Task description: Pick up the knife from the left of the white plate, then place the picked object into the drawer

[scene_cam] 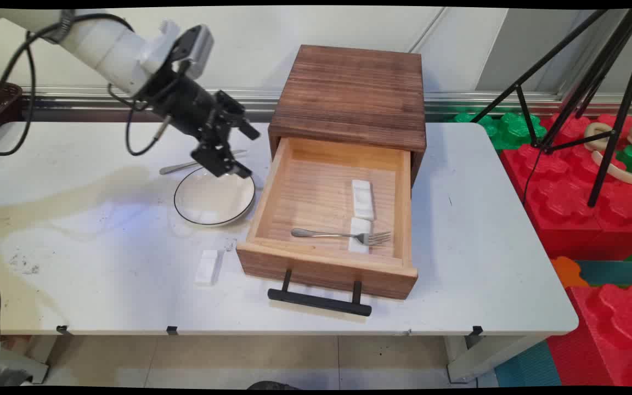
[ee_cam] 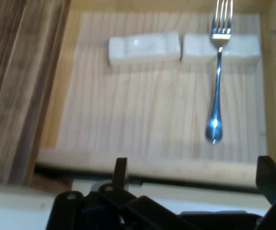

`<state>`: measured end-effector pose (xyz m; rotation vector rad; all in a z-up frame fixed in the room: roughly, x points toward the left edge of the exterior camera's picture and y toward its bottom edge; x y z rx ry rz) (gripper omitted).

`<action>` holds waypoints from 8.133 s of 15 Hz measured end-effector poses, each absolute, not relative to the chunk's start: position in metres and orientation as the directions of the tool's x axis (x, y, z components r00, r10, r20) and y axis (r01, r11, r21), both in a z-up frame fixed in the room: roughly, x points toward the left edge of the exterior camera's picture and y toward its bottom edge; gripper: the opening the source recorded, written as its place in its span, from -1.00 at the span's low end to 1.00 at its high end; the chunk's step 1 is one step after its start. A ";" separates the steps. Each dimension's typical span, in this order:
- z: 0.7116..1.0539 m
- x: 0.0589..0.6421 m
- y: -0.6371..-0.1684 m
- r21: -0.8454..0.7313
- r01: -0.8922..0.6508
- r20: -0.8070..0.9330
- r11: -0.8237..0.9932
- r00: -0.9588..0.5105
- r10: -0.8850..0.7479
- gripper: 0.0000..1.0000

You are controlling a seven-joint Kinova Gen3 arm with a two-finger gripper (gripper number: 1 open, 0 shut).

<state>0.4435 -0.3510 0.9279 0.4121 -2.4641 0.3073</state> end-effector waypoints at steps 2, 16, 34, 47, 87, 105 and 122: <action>0.929 0.463 -0.349 -0.126 -0.381 0.588 0.916 -0.772 -0.240 1.00; 0.881 0.565 -0.376 -0.171 -0.502 0.426 0.848 -0.814 -0.395 1.00; 0.802 0.608 -0.426 -0.151 -0.579 0.352 0.801 -0.789 -0.504 1.00; 0.781 0.611 -0.433 -0.141 -0.599 0.353 0.789 -0.774 -0.525 -1.00; 0.956 0.436 -0.400 -0.164 -0.385 0.674 0.908 -0.716 -0.182 -1.00; 0.835 0.334 -0.449 -0.114 -0.321 0.610 0.940 -0.770 -0.188 -1.00; 0.785 0.329 -0.465 -0.083 -0.331 0.570 0.940 -0.790 -0.228 1.00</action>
